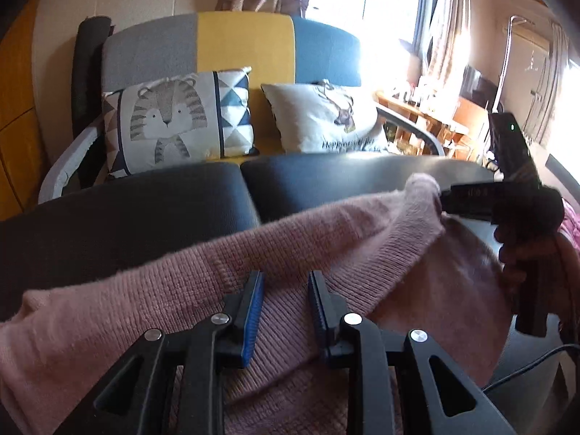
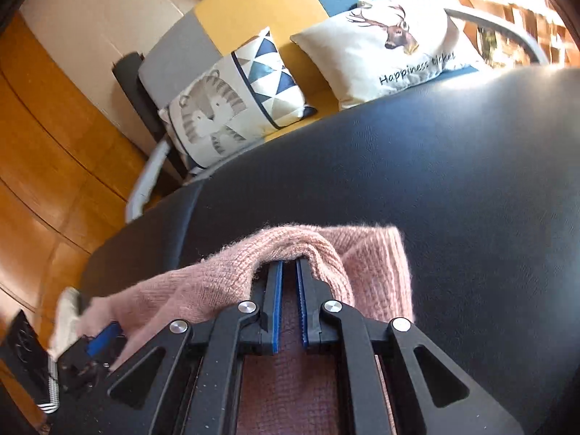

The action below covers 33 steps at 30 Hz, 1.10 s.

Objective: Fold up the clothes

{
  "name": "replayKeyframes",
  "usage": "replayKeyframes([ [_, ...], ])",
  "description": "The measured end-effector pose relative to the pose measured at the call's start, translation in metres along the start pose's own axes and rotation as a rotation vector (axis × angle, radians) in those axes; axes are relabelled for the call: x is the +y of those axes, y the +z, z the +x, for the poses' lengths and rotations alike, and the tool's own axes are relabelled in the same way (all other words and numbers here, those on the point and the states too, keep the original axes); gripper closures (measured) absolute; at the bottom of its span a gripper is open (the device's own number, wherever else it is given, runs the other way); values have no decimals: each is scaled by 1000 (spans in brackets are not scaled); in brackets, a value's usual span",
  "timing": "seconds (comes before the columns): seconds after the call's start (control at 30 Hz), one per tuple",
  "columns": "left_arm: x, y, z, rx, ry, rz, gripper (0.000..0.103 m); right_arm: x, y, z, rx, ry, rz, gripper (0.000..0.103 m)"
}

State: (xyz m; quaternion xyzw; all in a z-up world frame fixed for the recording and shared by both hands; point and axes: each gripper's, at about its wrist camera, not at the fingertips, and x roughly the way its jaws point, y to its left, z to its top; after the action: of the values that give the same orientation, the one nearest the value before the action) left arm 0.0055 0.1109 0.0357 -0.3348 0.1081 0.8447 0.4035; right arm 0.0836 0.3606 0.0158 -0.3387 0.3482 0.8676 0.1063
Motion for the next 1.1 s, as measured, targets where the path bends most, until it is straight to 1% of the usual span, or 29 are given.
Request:
replayKeyframes([
  [0.07, 1, -2, 0, -1, -11, -5, 78, -6, -4, -8, 22, 49, 12, 95],
  [0.1, 3, -2, -1, -2, -19, -12, 78, -8, -4, -14, 22, 56, 14, 95],
  [0.13, 4, -2, -1, -3, -26, -19, 78, -10, -4, -21, 20, 65, 18, 95],
  [0.23, 8, -3, -2, -6, -43, -39, 78, -17, -3, -39, -6, 132, 64, 93],
  [0.27, 7, -3, -2, -9, -38, -35, 78, -19, -1, -42, -4, 156, 89, 82],
  [0.3, 5, -3, -3, -11, -30, -28, 78, -22, 2, -45, -12, 180, 114, 73],
  [0.33, 3, -3, -3, -13, -21, -19, 78, -22, 5, -47, -21, 200, 138, 57],
  [0.37, 2, -3, -4, -14, -14, -13, 78, -23, 8, -48, -25, 219, 160, 49],
  [0.47, 2, -3, -4, -16, -12, -10, 78, -14, 23, -35, 40, 255, 180, 47],
  [0.6, 4, -3, -4, -18, -21, -18, 78, 3, 32, -4, 202, 134, 154, 47],
  [0.63, 4, -3, -3, -19, -26, -22, 78, 4, 34, 0, 210, 146, 165, 49],
  [0.67, 5, -4, -3, -19, -31, -26, 77, 5, 35, 3, 212, 156, 175, 71],
  [0.7, 6, -4, -3, -19, -36, -31, 77, 5, 37, 5, 215, 174, 186, 87],
  [0.73, 7, -4, -3, -20, -41, -36, 78, 3, 38, 3, 182, 189, 203, 96],
  [0.77, 7, -4, -3, -21, -44, -39, 77, 2, 40, -1, 142, 200, 216, 96],
  [0.83, 8, -4, -2, -21, -47, -40, 77, 0, 42, -16, 16, 185, 207, 97],
  [0.93, 9, -5, -2, -23, -56, -45, 77, -4, 40, -25, -57, 109, 168, 97],
  [1.0, 10, -5, -2, -24, -62, -50, 77, -9, 36, -19, -18, 105, 163, 97],
  [1.07, 11, -5, -2, -24, -64, -53, 77, -15, 33, -14, 16, 103, 161, 90],
  [1.1, 11, -5, -2, -25, -65, -54, 77, -20, 32, -20, 4, 110, 179, 88],
])
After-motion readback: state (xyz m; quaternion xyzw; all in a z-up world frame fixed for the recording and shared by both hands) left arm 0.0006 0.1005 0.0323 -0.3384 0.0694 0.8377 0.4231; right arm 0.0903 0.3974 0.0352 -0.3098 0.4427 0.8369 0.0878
